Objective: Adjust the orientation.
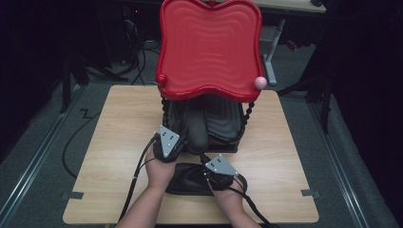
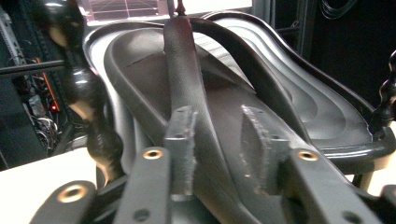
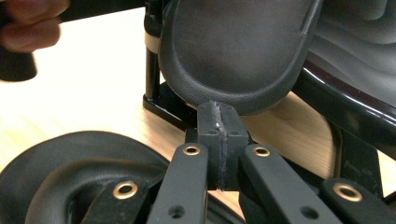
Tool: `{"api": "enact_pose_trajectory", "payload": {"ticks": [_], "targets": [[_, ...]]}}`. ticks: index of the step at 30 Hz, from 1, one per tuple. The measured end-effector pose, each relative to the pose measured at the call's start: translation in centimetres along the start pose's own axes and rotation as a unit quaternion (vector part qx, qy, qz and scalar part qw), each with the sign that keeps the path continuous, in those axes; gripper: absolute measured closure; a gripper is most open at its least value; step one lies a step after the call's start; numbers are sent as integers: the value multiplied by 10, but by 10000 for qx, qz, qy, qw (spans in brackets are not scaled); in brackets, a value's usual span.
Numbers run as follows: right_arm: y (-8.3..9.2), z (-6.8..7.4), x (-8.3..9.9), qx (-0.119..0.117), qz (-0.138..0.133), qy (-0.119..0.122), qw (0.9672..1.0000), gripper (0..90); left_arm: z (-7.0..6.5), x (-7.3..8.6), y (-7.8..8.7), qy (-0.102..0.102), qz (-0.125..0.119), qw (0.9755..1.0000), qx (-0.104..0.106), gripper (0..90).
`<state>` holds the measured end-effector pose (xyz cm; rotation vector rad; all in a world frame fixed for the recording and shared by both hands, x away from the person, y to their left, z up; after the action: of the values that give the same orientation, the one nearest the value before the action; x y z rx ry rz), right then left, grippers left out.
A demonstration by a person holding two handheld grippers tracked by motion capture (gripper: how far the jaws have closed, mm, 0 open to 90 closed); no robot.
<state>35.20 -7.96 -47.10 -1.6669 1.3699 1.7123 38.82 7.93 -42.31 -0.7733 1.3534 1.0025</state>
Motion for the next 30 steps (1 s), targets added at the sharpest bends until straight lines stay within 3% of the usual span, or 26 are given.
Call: {"api": "enact_pose_trajectory", "payload": {"ticks": [8,13,17,19,21,24,30], "targets": [[-5,1,-3,12,-57,-100,9999,897,-5,19,36,-162,-64,9997,165,593],[-10,1,-7,60,-126,-215,9997,897,3,33,69,-343,59,9991,249,593],[-15,2,-11,160,-181,-207,9995,897,12,47,91,-361,73,9992,169,590],[-17,3,-13,216,-198,-210,9994,897,15,55,96,-455,68,9989,71,594],[-21,3,-16,276,-221,-203,9992,897,20,61,97,-444,261,9987,64,591],[-26,2,-21,333,-227,-247,9989,896,24,65,100,-296,255,9992,72,594],[-36,-2,-33,464,-277,-232,9983,894,22,65,100,-294,200,9993,137,602]]}}
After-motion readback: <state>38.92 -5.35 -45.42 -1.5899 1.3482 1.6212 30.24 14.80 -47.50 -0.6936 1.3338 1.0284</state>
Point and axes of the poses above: each handheld gripper's, and its own axes: y roughly backward along the jaws, x roughly out of its underside, z roughly to its left, the point moved 3 cm from there along -y, roughly forward along the jaws, and after that the axes turned 4 degrees about x, right-handed, at the moved point
